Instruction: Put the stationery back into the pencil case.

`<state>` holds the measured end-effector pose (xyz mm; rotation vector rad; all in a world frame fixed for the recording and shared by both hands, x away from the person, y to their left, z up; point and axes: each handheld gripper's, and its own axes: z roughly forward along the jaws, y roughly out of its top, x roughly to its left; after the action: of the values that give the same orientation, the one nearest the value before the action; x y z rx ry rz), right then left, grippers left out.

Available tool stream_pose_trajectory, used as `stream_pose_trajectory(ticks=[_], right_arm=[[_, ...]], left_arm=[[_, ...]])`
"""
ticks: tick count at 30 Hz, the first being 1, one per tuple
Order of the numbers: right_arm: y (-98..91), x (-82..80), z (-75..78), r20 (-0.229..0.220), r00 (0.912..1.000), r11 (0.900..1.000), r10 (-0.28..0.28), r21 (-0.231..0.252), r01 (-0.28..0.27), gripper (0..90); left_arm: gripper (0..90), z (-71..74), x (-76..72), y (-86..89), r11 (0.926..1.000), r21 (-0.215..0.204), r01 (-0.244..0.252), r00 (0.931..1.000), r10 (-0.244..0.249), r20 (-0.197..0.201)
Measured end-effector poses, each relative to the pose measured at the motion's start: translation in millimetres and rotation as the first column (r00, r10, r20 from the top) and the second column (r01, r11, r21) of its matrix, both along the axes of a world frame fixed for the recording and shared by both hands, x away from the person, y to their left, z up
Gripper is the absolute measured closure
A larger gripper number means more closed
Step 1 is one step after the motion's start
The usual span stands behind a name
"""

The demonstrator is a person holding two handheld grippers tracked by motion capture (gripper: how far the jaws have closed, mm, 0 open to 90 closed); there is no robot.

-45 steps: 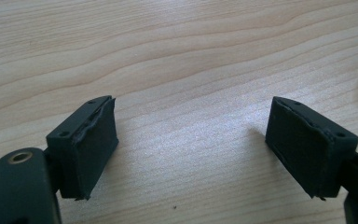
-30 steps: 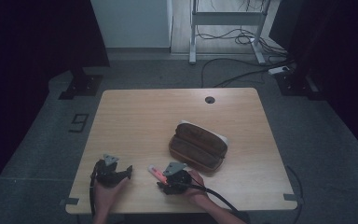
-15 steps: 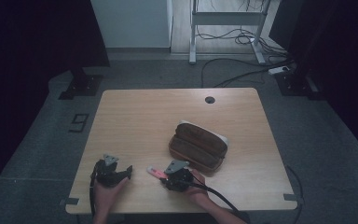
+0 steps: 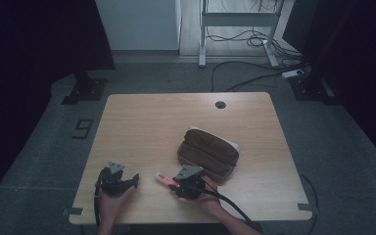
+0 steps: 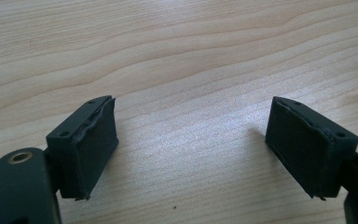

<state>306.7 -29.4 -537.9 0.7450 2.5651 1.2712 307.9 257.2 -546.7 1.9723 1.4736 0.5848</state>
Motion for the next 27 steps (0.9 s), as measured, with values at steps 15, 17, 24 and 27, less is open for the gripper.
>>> stream_pose_trajectory(ticks=[15,17,24,27], right_arm=[[-16.1,6.4,17.1,0.016,0.9997,0.9982,-0.02,0.057,0.019,65.7],[-17.8,7.2,18.7,0.02,0.9996,0.9979,-0.022,0.061,0.02,65.7],[-24.0,10.2,23.8,0.019,0.9994,0.9968,-0.028,0.075,0.027,65.7],[-26.7,11.5,25.8,0.023,0.9992,0.9964,-0.033,0.079,0.031,65.7]], left_arm=[[16.4,0.0,0.0,0.0,1.0,0.0,0.0,1.0,0.0,0.0],[16.4,0.0,0.0,0.0,1.0,0.0,0.0,1.0,0.0,0.0],[16.4,0.0,0.0,0.0,1.0,0.0,0.0,1.0,0.0,0.0],[16.4,0.0,0.0,0.0,1.0,0.0,0.0,1.0,0.0,0.0]])
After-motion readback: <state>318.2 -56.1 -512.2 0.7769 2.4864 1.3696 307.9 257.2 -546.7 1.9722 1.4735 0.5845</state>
